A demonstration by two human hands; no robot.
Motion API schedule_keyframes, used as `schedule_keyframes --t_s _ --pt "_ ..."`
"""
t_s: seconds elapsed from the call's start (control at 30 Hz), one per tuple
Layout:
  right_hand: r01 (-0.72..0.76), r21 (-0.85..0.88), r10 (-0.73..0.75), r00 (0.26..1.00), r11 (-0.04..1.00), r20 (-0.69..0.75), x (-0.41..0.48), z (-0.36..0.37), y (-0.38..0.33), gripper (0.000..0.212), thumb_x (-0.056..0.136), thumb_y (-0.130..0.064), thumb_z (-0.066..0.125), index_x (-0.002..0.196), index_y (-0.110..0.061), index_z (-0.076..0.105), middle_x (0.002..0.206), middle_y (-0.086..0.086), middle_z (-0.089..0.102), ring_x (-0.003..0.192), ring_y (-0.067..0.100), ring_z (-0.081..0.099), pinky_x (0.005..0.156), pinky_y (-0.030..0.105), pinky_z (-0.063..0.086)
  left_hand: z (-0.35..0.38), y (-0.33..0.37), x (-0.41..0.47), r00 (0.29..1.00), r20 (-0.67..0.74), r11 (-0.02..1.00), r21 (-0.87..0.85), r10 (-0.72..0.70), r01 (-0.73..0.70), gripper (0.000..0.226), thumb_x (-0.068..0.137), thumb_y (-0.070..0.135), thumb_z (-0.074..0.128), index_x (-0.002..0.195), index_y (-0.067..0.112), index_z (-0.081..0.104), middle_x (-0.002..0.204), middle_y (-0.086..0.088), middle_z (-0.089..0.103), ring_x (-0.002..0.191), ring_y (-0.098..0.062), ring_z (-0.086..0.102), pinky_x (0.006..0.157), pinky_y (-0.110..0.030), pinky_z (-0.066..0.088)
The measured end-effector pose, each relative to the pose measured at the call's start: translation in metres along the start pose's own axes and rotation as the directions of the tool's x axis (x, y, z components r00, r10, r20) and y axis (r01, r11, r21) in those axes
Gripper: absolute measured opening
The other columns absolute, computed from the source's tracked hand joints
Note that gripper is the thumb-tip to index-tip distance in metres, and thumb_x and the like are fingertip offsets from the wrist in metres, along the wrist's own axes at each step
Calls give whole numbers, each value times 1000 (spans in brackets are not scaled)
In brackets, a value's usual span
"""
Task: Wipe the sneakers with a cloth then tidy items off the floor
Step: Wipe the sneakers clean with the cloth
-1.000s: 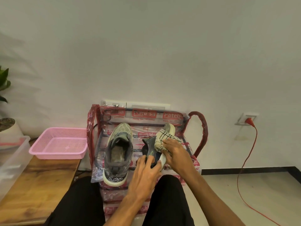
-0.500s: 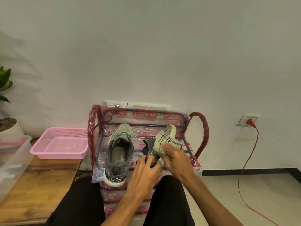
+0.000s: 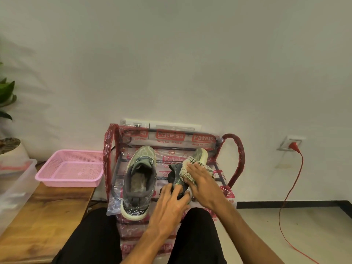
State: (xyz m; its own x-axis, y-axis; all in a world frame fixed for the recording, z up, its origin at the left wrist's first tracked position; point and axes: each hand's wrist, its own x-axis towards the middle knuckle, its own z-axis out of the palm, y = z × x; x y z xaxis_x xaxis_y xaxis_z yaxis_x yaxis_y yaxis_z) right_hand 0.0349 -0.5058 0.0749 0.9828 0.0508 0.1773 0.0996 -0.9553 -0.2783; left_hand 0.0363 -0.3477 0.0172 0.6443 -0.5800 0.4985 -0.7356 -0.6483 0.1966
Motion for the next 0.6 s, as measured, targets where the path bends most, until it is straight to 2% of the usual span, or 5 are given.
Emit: schedule_keyframes --t_s 0.13,0.3,0.4,0.47,0.6 --pt "136 41 -138 987 990 76 -12 2 -5 53 102 -36 40 151 -24 27 157 -13 17 144 1 0 117 22 -5 2 -4 -4 1000 -18 1000 -28 11 -12 43 67 32 87 98 23 59 107 -1 55 100 -27 61 78 -37 58" --pt "-26 15 26 999 1000 -34 4 -7 5 51 102 -36 42 151 -24 30 158 -8 24 148 9 10 117 24 3 0 -3 1 999 -3 999 6 32 -32 52 64 36 88 108 22 63 102 -2 57 97 -25 61 76 -35 58" --pt "124 24 -125 991 992 57 -6 3 -9 51 102 -32 43 151 -22 29 157 -11 20 146 4 6 113 17 -9 -1 -4 -5 1000 6 998 -59 -18 18 44 67 36 86 99 26 58 108 1 54 99 -23 60 70 -29 57" --pt "177 -17 -176 983 984 49 -9 1 -4 52 101 -29 46 150 -22 31 156 -11 22 142 0 5 111 14 -9 -2 -2 -6 1000 -4 998 -54 -13 13 45 65 34 87 100 26 60 108 0 55 100 -24 60 71 -29 57" --pt "-9 -52 4 996 999 -85 5 -3 7 53 101 -26 49 150 -22 32 157 -9 25 147 8 12 112 17 -3 -6 2 1 1000 -4 1000 -15 3 -3 55 58 35 91 105 22 66 98 0 58 94 -23 61 69 -31 56"
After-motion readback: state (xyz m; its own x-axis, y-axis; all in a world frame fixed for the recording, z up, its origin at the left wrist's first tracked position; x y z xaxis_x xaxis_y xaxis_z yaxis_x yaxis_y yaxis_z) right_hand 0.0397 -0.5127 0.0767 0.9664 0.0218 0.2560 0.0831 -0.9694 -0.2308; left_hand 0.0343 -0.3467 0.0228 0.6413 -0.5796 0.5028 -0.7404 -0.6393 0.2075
